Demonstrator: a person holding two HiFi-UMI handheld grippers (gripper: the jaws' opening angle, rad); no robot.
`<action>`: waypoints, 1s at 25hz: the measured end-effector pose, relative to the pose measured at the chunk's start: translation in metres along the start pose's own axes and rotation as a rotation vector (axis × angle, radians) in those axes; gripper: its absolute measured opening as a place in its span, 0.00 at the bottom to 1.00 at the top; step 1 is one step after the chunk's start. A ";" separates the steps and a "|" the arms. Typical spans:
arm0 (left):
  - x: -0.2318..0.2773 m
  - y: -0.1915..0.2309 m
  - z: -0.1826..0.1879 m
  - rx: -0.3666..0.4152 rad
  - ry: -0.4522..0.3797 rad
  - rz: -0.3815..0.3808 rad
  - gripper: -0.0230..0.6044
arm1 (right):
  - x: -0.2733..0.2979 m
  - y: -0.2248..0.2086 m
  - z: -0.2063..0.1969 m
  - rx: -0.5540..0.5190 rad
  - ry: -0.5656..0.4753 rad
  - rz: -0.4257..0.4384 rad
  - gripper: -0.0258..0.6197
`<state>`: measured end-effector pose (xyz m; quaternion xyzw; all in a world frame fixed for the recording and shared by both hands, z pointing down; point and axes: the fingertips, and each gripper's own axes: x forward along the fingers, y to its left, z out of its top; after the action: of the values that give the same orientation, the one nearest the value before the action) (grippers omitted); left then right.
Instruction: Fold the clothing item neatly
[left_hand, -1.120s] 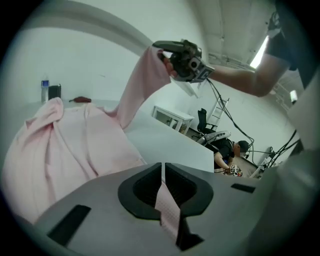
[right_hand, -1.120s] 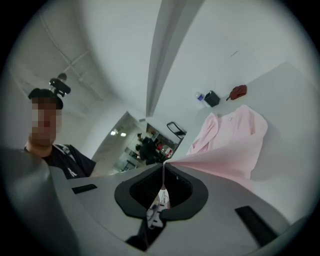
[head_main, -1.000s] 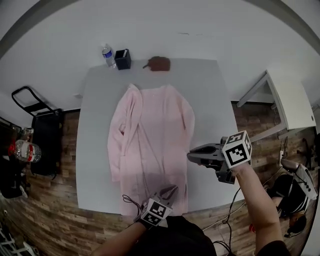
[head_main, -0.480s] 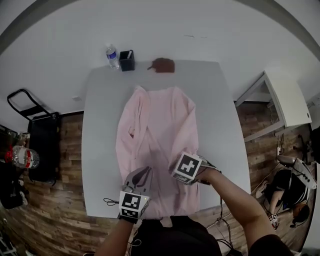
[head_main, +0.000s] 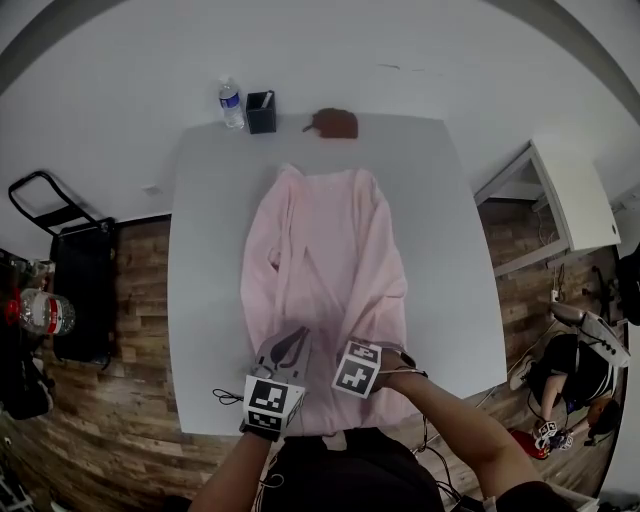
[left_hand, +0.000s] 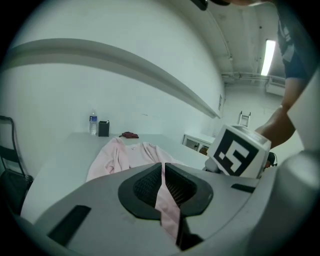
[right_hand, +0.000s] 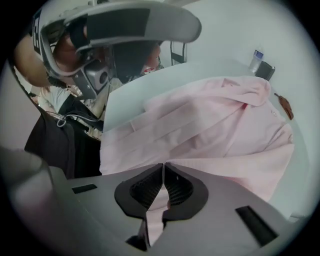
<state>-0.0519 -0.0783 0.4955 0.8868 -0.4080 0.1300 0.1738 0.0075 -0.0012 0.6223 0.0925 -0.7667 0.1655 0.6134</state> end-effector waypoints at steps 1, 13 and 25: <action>0.001 0.003 0.001 0.006 0.001 -0.001 0.08 | 0.007 -0.002 -0.004 0.006 0.002 -0.005 0.07; 0.002 0.024 0.023 0.031 -0.036 0.008 0.07 | 0.048 -0.010 -0.035 0.137 -0.032 -0.091 0.10; -0.028 0.023 0.017 0.041 -0.029 0.087 0.07 | 0.011 -0.059 -0.064 0.427 -0.113 -0.339 0.24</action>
<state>-0.0865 -0.0801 0.4747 0.8735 -0.4457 0.1330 0.1439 0.0836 -0.0321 0.6537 0.3557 -0.7210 0.2132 0.5552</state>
